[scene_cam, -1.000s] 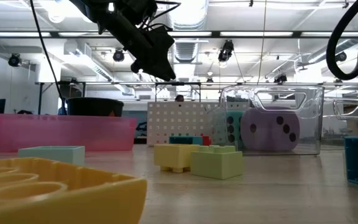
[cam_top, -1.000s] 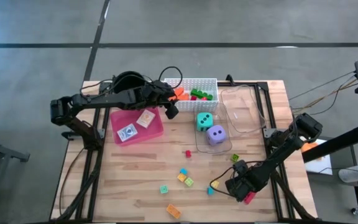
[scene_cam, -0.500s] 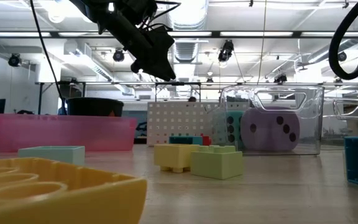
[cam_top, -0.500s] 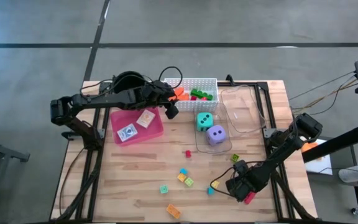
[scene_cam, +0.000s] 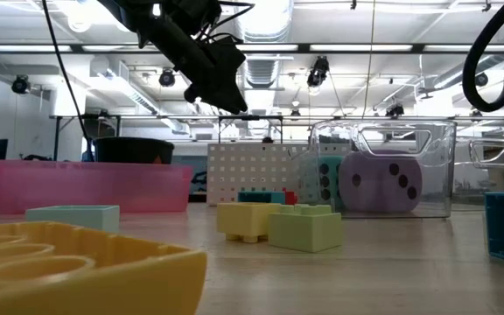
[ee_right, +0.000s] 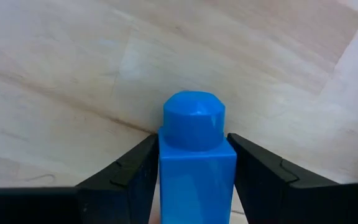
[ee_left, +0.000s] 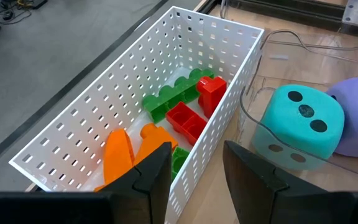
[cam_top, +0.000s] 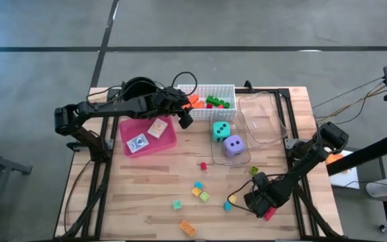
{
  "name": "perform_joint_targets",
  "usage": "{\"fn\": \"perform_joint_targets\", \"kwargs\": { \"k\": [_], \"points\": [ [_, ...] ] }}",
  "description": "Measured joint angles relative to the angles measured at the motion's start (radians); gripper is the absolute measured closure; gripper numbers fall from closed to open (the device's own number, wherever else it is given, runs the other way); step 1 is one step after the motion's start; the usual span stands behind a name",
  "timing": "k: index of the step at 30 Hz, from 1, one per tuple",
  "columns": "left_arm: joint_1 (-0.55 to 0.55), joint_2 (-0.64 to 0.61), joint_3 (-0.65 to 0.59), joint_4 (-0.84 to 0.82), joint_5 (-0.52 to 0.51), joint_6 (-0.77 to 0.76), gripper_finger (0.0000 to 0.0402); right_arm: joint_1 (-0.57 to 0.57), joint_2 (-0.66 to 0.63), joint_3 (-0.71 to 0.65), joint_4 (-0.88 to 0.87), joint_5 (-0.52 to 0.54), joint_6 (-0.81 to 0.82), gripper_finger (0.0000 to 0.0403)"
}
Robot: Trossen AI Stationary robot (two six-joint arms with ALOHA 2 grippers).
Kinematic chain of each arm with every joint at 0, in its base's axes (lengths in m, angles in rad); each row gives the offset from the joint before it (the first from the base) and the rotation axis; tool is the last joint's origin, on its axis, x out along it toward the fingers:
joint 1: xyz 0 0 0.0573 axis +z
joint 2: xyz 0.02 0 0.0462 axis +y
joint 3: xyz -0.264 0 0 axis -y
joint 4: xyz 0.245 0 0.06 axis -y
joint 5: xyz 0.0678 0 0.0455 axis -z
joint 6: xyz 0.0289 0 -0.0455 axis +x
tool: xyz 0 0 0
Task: Pick & Place Toys
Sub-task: Put the big dark blue game piece into the white bin
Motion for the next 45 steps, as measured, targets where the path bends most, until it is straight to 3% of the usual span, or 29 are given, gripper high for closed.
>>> {"fn": "perform_joint_targets", "kwargs": {
  "k": [11, 20, 31, 40, 45],
  "points": [
    [0.000, 0.000, 0.000, 0.000, 0.000, 0.000, 0.0252, -0.007, -0.004, 0.000, 0.008, -0.001, -0.007, 0.0260],
    [0.000, 0.000, 0.000, 0.000, 0.000, 0.000, 0.0252, -0.009, -0.005, 0.009, 0.001, -0.001, -0.003, 0.0243],
    [0.000, 0.000, 0.000, 0.000, 0.000, 0.000, 0.0252, -0.024, -0.006, 0.021, -0.054, 0.006, -0.017, 0.0263],
    [0.000, 0.000, 0.000, 0.000, 0.000, 0.000, 0.0252, -0.056, -0.030, 0.113, -0.249, 0.087, -0.065, 0.0271],
    [0.000, 0.000, 0.000, 0.000, 0.000, 0.000, 0.0252, -0.100, -0.047, 0.212, -0.396, 0.196, -0.152, 0.0260]
  ]
}}
